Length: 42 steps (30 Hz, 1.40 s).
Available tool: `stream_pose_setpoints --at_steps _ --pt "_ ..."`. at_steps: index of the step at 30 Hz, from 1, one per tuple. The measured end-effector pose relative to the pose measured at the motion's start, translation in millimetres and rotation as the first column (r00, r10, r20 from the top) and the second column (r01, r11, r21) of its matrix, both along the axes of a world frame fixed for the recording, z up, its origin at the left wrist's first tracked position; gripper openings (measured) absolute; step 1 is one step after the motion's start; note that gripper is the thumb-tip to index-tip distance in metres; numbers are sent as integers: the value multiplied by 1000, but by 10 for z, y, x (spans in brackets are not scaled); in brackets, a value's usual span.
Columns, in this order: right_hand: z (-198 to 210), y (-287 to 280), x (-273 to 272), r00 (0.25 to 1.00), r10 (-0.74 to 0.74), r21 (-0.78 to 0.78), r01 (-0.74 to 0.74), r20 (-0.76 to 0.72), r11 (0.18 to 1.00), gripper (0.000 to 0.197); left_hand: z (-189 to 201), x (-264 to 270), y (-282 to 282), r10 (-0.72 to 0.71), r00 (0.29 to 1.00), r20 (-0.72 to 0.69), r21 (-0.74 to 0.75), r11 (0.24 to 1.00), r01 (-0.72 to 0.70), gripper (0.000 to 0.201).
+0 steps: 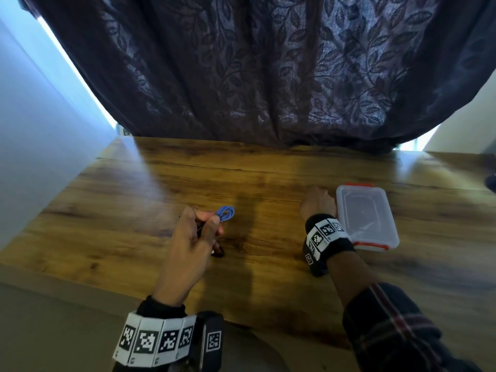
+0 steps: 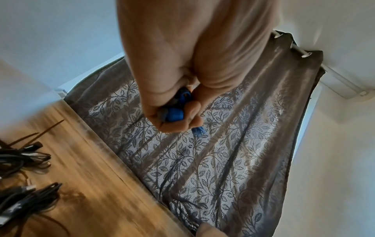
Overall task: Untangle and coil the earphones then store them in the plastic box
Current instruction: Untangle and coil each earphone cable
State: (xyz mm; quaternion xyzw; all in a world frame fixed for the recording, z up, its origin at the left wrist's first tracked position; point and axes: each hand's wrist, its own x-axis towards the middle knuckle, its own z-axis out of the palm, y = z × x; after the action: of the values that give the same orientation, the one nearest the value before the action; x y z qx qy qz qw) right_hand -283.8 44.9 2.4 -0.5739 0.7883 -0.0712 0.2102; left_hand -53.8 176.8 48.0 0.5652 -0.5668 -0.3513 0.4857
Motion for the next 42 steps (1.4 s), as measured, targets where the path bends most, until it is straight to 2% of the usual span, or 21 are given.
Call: stream_pose_setpoints --at_steps 6,8,10,11,12,13,15,16,19,24,27,30,33,39,42 --pt "26 21 42 994 57 20 -55 -93 998 9 29 1 9 38 999 3 2 999 -38 8" --pt "39 25 20 994 103 4 -102 -38 995 7 46 20 14 53 999 -9 -3 999 -53 9" --pt "80 29 24 975 190 -54 -185 115 981 9 66 38 20 67 997 -25 -9 998 -67 9" --pt "127 54 42 941 236 -108 -215 243 971 9 76 42 18 75 997 -32 -10 997 -75 9" --pt "196 107 94 876 270 -159 -224 400 961 6 87 52 21 87 996 -33 -9 996 -87 8" --pt "289 183 155 782 294 -200 -218 549 955 3 98 56 20 94 995 -35 -12 995 -95 7" --pt "442 332 284 598 324 -249 -207 733 946 3 125 55 18 105 993 -45 -23 994 -106 8" --pt "497 390 344 535 339 -263 -215 774 940 4 140 55 21 111 992 -55 -27 993 -112 8" --pt "600 530 491 413 370 -298 -229 832 927 10 187 41 36 104 991 -82 -41 993 -107 10" --pt "628 655 679 278 328 -270 -227 903 936 13 223 28 56 68 993 -101 -51 996 -74 15" --pt "615 715 788 244 302 -239 -257 922 936 18 236 28 82 50 994 -99 -57 997 -56 14" --pt "607 766 844 227 341 -272 -286 912 919 25 261 13 116 41 995 -94 -65 997 -48 13" --pt "599 778 850 278 463 -374 -319 841 871 22 262 1 147 57 990 -125 -43 997 -63 1" --pt "599 820 870 276 508 -413 -336 816 847 25 256 -19 164 99 984 -148 -15 995 -103 6" --pt "621 832 882 282 518 -423 -336 807 842 29 282 -12 171 108 978 -179 10 994 -108 15"
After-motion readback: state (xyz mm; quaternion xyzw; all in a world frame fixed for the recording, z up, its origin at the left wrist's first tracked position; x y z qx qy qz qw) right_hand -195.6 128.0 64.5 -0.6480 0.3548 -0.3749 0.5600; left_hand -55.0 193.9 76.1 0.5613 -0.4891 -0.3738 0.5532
